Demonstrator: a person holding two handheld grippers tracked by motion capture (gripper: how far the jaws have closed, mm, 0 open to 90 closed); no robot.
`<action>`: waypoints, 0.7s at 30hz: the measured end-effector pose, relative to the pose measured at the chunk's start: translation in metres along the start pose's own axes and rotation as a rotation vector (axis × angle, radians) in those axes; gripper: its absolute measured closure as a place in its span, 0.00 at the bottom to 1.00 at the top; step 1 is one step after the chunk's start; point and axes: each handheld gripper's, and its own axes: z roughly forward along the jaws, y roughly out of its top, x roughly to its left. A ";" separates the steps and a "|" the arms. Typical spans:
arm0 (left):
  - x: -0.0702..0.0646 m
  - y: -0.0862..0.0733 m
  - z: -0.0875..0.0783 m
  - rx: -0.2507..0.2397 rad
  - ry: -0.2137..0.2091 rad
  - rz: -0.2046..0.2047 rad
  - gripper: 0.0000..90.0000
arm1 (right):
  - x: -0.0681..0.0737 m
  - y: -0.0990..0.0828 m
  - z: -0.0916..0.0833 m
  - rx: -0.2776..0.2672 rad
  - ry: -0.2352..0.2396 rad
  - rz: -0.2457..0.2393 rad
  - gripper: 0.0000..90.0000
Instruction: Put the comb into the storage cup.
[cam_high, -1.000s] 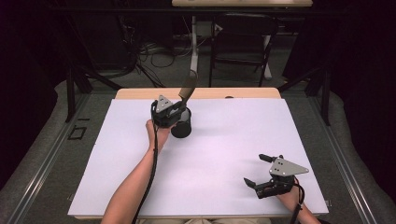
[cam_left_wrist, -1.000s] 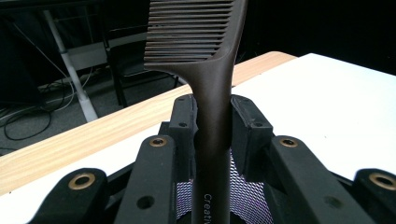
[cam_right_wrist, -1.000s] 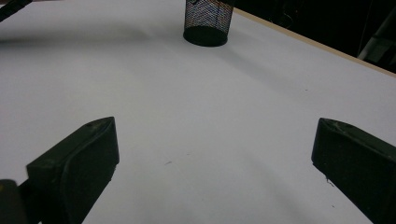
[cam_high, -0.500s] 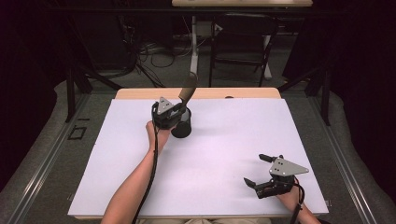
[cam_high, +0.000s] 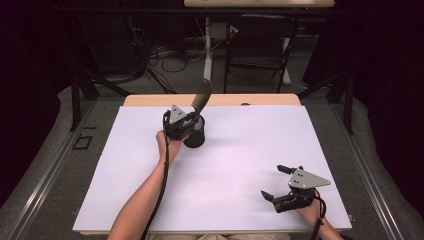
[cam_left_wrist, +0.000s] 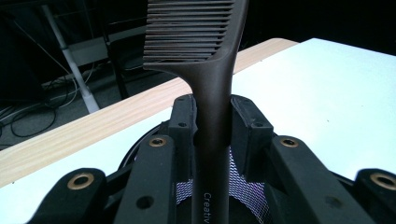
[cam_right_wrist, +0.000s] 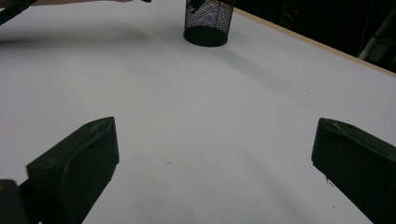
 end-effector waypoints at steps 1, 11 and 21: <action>0.000 0.000 0.000 0.002 -0.001 0.004 0.79 | 0.000 0.000 0.000 0.000 0.000 0.000 0.00; -0.001 -0.001 -0.001 0.012 -0.003 0.013 0.79 | 0.000 0.000 0.000 0.000 -0.001 -0.001 0.00; -0.002 -0.004 -0.002 0.021 -0.003 0.026 0.79 | 0.000 0.000 0.000 0.002 0.000 -0.001 0.00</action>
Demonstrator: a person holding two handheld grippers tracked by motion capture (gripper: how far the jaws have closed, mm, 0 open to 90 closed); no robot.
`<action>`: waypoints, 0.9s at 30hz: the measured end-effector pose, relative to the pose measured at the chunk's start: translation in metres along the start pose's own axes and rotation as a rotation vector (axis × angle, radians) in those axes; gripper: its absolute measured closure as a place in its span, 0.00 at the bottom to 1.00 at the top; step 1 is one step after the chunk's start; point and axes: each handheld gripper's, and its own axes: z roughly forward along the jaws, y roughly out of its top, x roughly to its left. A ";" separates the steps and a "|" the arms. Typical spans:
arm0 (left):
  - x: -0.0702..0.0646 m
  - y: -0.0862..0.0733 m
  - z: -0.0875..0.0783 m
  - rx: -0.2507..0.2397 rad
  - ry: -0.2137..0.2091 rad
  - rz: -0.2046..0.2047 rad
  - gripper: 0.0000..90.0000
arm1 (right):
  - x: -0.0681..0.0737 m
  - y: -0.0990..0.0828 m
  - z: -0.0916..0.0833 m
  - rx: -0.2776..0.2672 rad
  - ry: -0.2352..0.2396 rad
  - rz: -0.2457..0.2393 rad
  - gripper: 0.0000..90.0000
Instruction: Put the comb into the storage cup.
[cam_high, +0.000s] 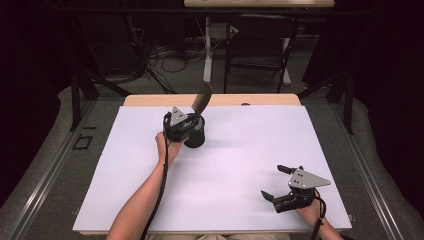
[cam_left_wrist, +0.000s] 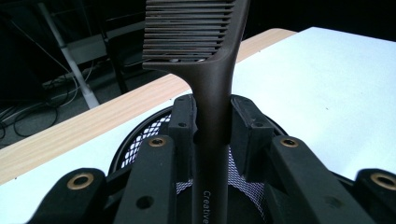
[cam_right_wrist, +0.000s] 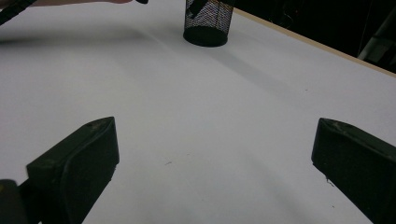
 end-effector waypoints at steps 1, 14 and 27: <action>0.000 0.000 0.000 0.002 -0.002 0.000 0.79 | 0.000 0.000 0.000 0.000 0.000 -0.001 0.00; -0.005 0.004 -0.009 -0.030 -0.011 0.026 0.66 | 0.000 0.000 0.000 -0.003 -0.001 0.000 0.00; -0.007 0.015 -0.028 0.027 -0.061 0.013 0.23 | 0.000 0.000 0.000 0.000 0.000 -0.001 0.00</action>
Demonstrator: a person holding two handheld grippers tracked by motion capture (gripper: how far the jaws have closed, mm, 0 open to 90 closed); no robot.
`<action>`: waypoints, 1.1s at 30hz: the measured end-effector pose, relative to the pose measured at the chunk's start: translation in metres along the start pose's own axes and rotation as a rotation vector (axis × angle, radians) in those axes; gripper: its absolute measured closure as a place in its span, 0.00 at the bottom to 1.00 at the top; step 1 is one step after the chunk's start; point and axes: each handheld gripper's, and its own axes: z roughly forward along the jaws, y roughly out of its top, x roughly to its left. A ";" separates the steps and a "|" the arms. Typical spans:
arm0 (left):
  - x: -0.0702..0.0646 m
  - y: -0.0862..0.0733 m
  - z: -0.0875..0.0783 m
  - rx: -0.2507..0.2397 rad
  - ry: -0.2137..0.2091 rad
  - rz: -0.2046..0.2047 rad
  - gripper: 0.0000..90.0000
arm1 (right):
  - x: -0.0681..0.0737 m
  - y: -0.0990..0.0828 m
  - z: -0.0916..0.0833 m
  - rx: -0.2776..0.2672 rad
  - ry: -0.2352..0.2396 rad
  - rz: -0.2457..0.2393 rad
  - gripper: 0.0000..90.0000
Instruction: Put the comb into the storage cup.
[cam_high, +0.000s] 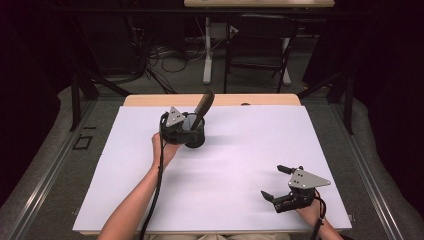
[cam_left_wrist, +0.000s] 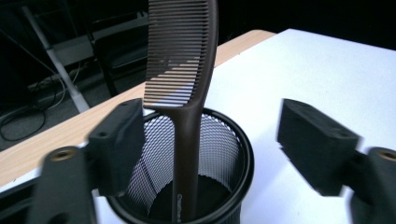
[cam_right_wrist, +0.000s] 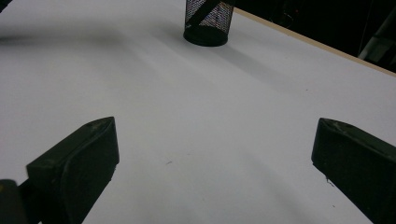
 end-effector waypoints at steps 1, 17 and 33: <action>0.000 0.000 -0.001 0.001 -0.002 -0.004 0.20 | 0.000 0.000 0.000 0.000 0.001 0.002 0.00; -0.001 -0.007 -0.035 0.039 -0.006 -0.032 0.00 | 0.000 0.000 0.000 0.004 0.004 0.006 0.00; -0.009 -0.027 -0.069 0.092 0.002 -0.028 0.00 | 0.000 0.000 0.001 0.005 0.004 0.012 0.00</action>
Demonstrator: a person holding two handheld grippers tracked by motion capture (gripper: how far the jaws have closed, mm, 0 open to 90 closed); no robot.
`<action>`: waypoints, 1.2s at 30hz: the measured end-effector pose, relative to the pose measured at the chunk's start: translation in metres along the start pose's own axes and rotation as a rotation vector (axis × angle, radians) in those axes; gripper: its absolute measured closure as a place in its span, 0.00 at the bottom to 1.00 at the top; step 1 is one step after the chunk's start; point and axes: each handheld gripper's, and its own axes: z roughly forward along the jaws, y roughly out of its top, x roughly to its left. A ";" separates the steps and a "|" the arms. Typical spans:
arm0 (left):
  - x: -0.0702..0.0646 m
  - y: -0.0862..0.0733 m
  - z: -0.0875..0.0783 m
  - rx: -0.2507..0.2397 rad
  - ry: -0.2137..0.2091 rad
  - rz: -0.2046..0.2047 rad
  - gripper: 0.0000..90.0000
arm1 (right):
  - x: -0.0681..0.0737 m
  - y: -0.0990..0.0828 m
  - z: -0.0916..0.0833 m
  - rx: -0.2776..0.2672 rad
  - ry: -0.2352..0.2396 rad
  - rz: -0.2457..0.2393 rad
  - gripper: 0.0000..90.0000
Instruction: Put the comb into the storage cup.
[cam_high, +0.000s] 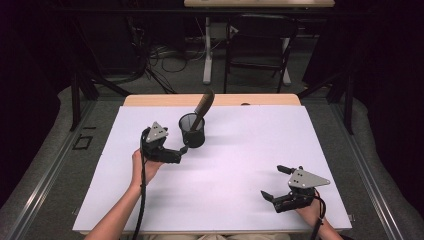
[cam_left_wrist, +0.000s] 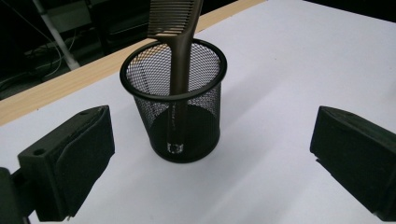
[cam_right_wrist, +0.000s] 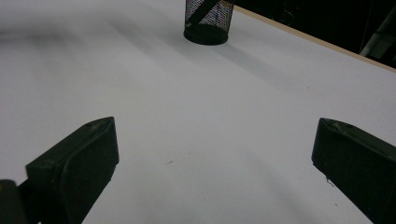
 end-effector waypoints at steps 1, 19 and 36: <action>-0.001 -0.002 -0.003 0.003 0.002 0.003 0.00 | 0.000 0.000 0.000 -0.001 -0.001 0.000 0.00; -0.012 -0.033 -0.031 0.038 0.015 0.001 0.00 | 0.000 0.000 0.000 0.000 -0.001 0.000 0.00; -0.021 -0.066 -0.054 0.043 0.031 -0.029 0.00 | 0.001 0.000 0.000 0.002 0.000 -0.003 0.00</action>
